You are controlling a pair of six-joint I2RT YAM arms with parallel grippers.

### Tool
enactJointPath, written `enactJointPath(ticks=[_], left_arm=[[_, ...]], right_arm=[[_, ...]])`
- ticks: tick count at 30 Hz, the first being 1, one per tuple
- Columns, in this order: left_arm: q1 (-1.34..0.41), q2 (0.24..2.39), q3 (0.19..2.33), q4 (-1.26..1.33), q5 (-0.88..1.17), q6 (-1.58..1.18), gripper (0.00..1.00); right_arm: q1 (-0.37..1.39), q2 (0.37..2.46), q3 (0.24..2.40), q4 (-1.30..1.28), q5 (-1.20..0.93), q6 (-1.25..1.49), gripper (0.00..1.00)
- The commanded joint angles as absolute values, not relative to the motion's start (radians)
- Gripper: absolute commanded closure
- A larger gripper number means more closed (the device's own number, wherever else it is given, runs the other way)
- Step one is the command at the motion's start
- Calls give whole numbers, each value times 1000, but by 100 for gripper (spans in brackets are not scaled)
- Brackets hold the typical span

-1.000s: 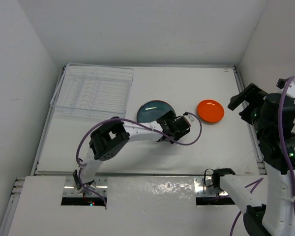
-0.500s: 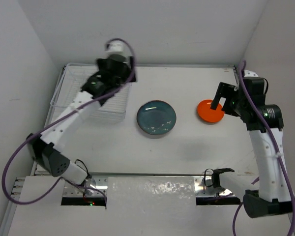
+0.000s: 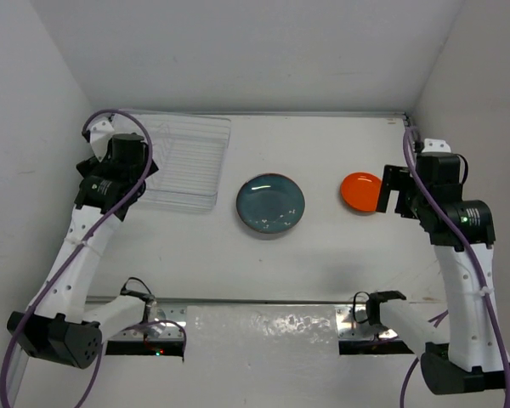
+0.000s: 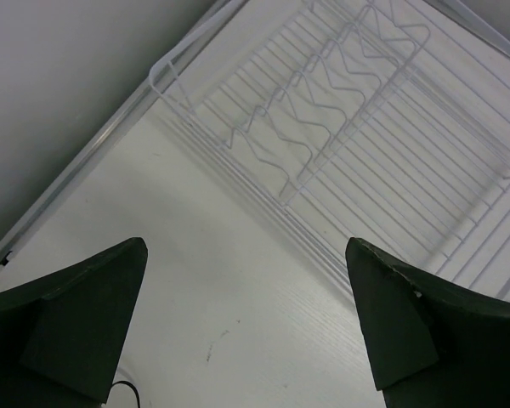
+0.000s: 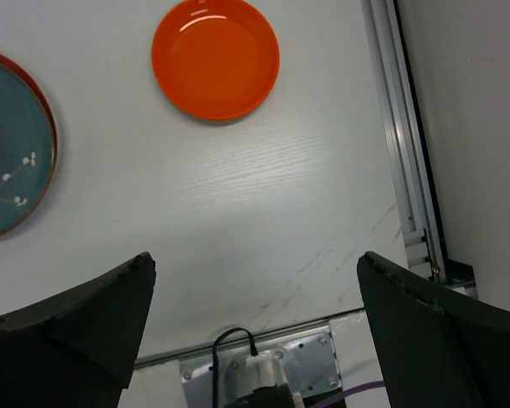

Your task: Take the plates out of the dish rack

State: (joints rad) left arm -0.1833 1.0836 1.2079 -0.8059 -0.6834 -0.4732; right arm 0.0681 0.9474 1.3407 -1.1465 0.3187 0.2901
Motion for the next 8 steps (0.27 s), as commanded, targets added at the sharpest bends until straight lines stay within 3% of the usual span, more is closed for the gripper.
enactJointPath(ticks=[1, 8], left_arm=[[-181, 1048, 1224, -814, -773, -512, 0], [-183, 1029, 1189, -795, -764, -497, 0]], right_arm=[[77, 956, 1301, -1120, 331, 255, 1], [78, 974, 1299, -1109, 310, 258, 1]])
